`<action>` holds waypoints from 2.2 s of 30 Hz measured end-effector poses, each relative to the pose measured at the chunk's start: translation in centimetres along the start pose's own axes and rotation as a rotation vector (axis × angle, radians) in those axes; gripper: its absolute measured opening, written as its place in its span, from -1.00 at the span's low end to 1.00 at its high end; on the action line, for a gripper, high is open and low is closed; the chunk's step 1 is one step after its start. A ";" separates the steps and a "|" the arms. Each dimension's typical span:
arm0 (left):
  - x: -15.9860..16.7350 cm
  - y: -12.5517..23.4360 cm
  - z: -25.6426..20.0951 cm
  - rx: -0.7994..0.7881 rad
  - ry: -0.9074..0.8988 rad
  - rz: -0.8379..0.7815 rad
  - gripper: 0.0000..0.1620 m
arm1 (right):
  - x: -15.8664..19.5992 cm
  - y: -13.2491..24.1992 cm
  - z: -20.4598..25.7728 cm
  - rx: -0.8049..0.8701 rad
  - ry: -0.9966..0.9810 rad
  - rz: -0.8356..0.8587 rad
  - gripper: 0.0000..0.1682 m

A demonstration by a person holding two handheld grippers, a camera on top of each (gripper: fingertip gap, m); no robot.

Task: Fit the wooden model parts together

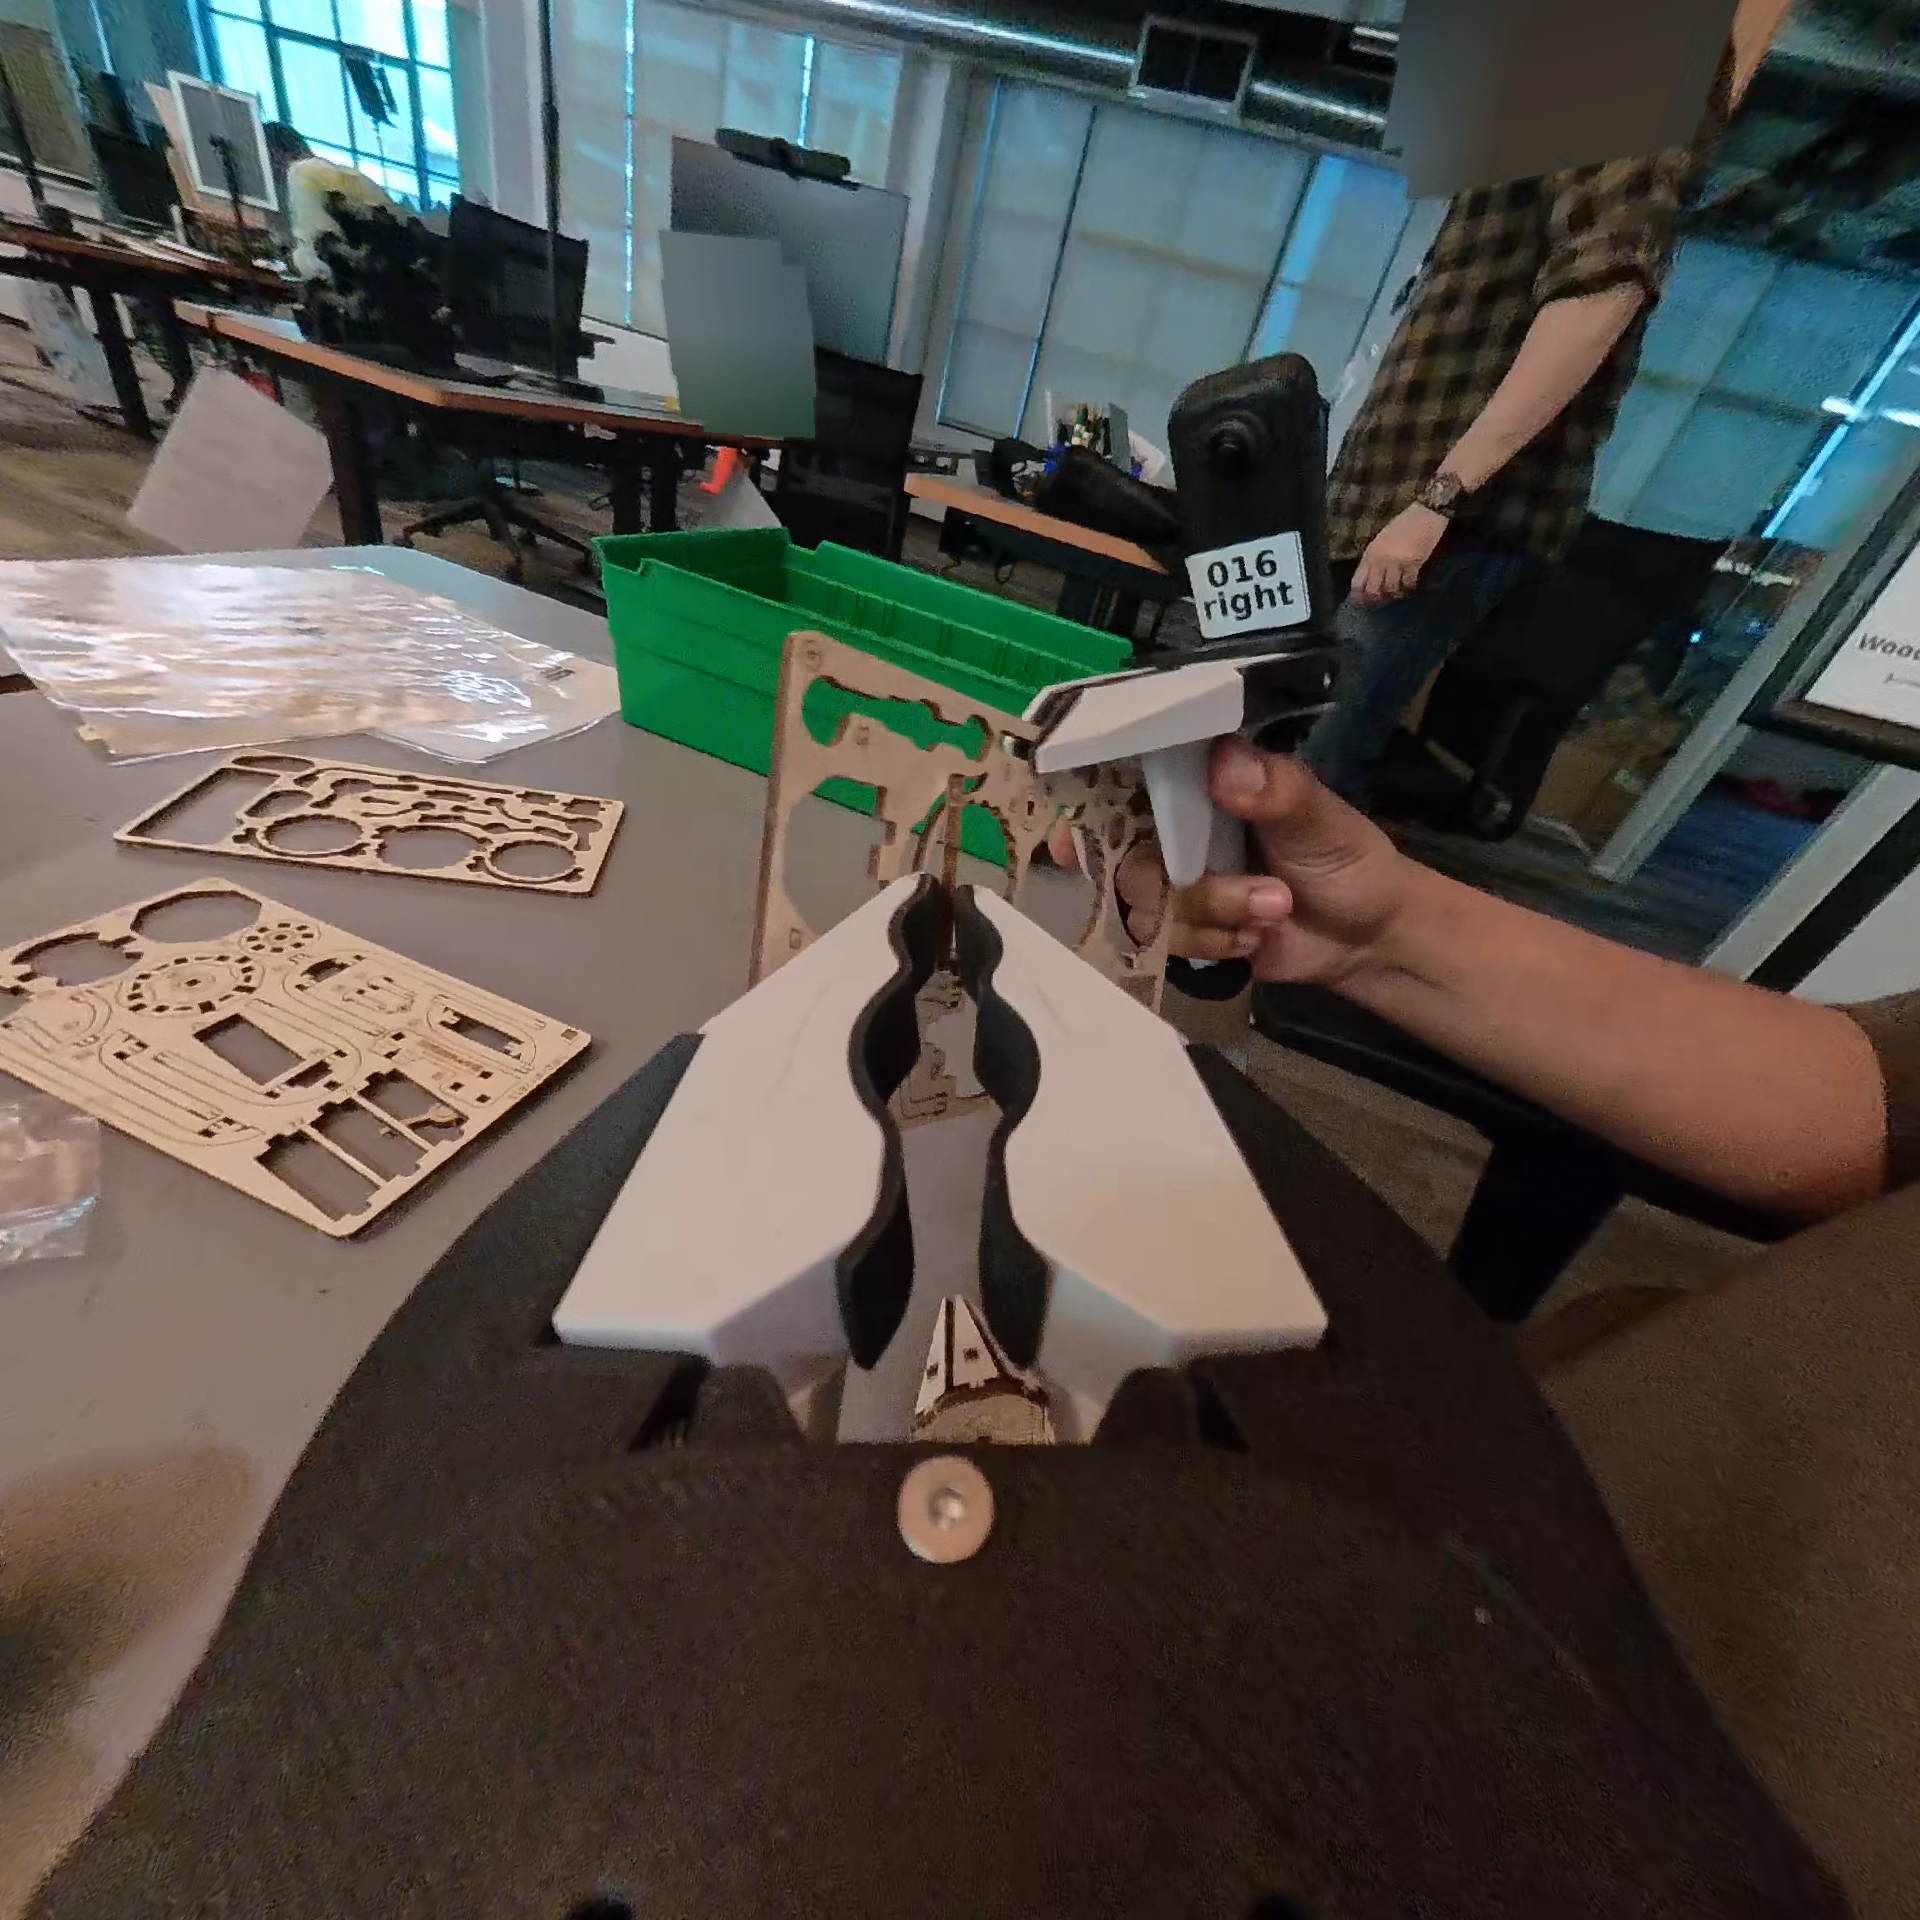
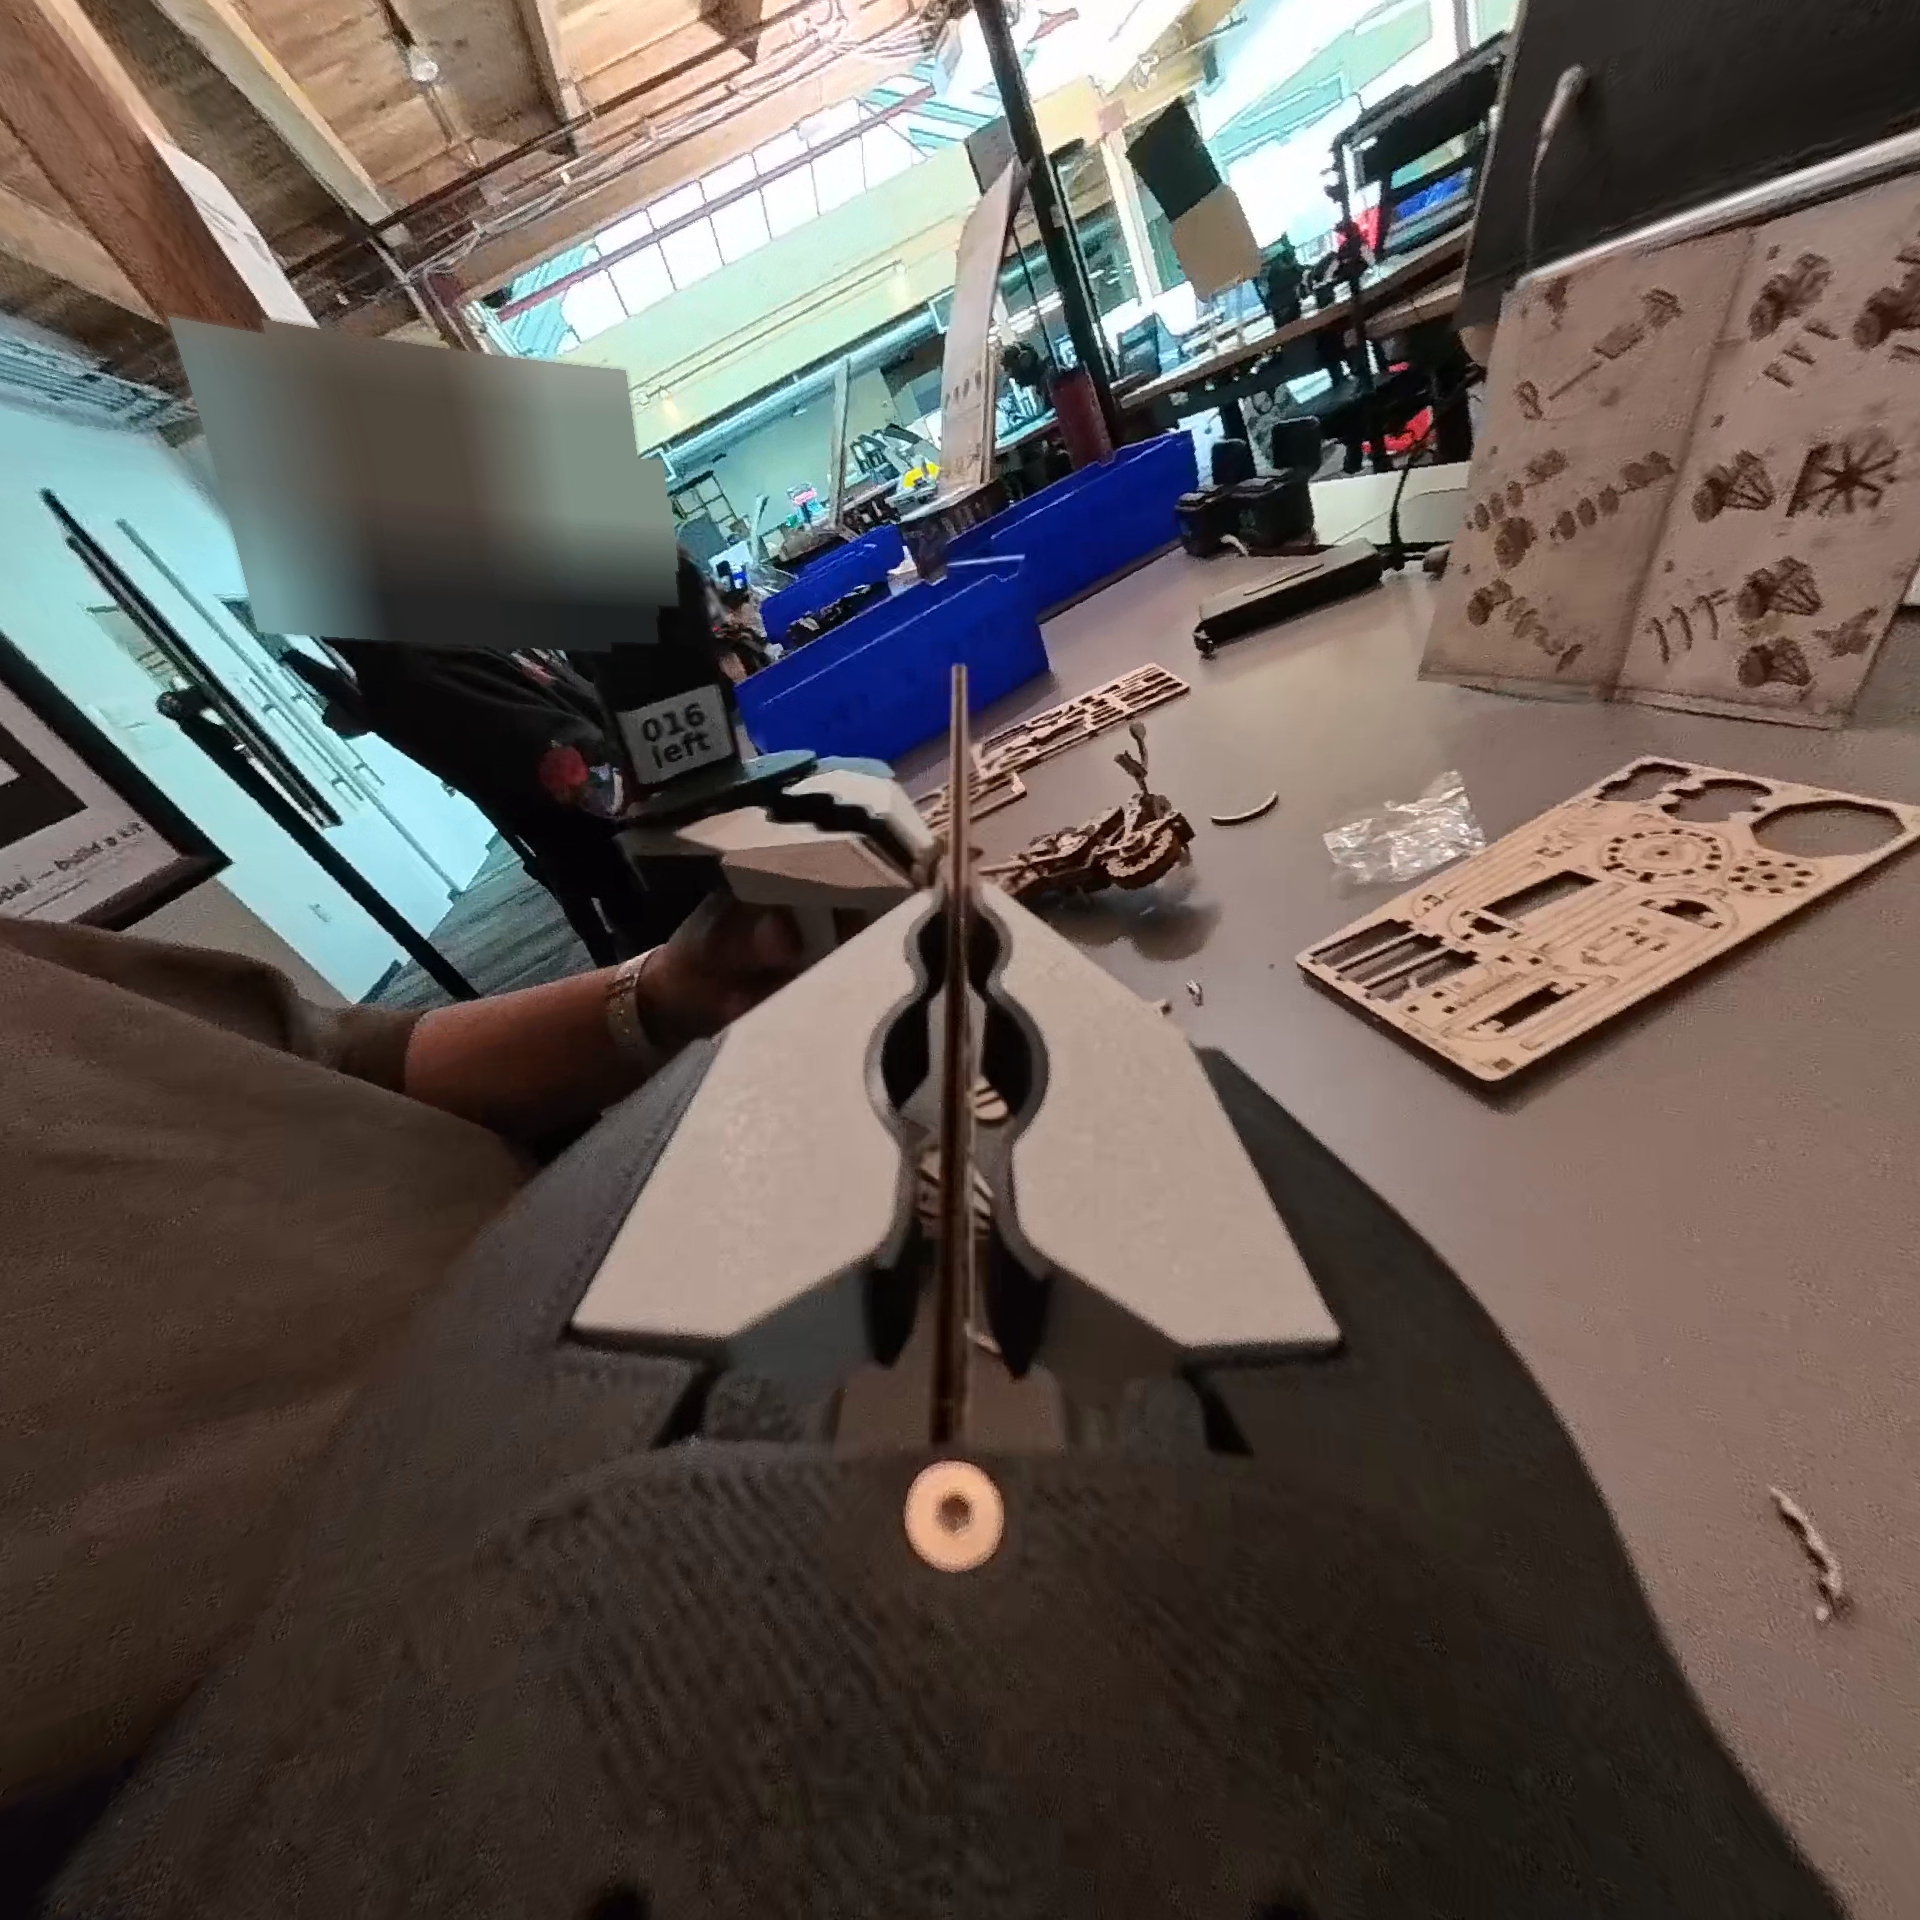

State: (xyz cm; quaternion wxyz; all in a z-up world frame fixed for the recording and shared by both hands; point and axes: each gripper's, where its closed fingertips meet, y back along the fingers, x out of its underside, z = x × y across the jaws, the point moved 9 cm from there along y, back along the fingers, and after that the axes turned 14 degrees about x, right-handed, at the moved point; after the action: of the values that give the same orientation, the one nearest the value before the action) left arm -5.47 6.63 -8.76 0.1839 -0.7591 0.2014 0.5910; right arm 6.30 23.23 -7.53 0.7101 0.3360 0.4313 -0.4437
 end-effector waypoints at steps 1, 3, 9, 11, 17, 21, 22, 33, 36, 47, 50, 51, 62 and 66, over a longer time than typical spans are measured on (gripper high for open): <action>-0.2 0.1 0.2 0.001 0.033 -0.016 -1.00 | -0.1 0.0 0.1 -0.015 0.018 0.003 -1.00; 0.0 0.2 0.5 0.027 0.091 -0.040 -1.00 | 0.0 0.0 0.0 -0.002 0.030 0.016 -0.99; 0.2 -0.1 0.2 0.024 0.023 0.014 -1.00 | -0.1 0.3 0.0 0.003 0.024 0.021 -1.00; 0.1 0.2 0.7 -0.002 0.061 -0.002 -1.00 | 0.1 0.1 0.1 -0.029 0.030 0.041 -0.98; 0.2 -0.2 -0.2 0.083 0.054 -0.011 -1.00 | 0.1 0.2 -0.7 0.040 -0.013 0.030 -0.98; 0.1 1.0 1.3 -0.044 0.067 -0.038 -1.00 | -0.1 0.4 -0.2 -0.053 -0.024 0.018 -0.98; -0.1 1.4 1.4 -0.005 0.098 -0.072 -1.00 | -0.2 0.6 -0.4 -0.052 -0.035 0.006 -0.99; 0.5 -0.4 0.0 -0.019 0.027 0.019 -0.83 | -0.1 0.3 -0.4 0.045 0.006 0.001 -1.00; 0.7 -0.7 0.0 -0.068 0.004 0.054 -0.88 | 0.2 -0.2 0.1 0.041 0.028 0.024 -1.00; 0.7 -0.3 0.4 0.005 0.090 -0.012 -1.00 | 0.1 -0.1 -0.3 0.031 0.005 0.039 -1.00; 0.3 -0.9 -0.7 -0.049 -0.048 0.049 -0.99 | -0.1 0.1 -0.3 0.063 -0.005 0.019 -1.00; 0.1 -0.8 -0.6 -0.040 -0.022 0.031 -1.00 | -0.3 0.3 -0.2 0.041 -0.006 0.013 -1.00; 0.7 -1.0 -0.6 -0.052 -0.056 0.078 -0.98 | -0.1 0.1 -0.5 0.147 0.033 0.048 -0.99; 0.7 -0.9 -0.6 -0.102 -0.107 0.104 -0.99 | -0.1 -0.1 -0.3 0.146 0.010 0.036 -1.00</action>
State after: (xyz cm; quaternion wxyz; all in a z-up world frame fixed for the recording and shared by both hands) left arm -4.35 7.05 -9.28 0.1247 -0.7233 0.2001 0.6490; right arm 6.06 23.45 -7.55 0.6895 0.3969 0.3948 -0.4595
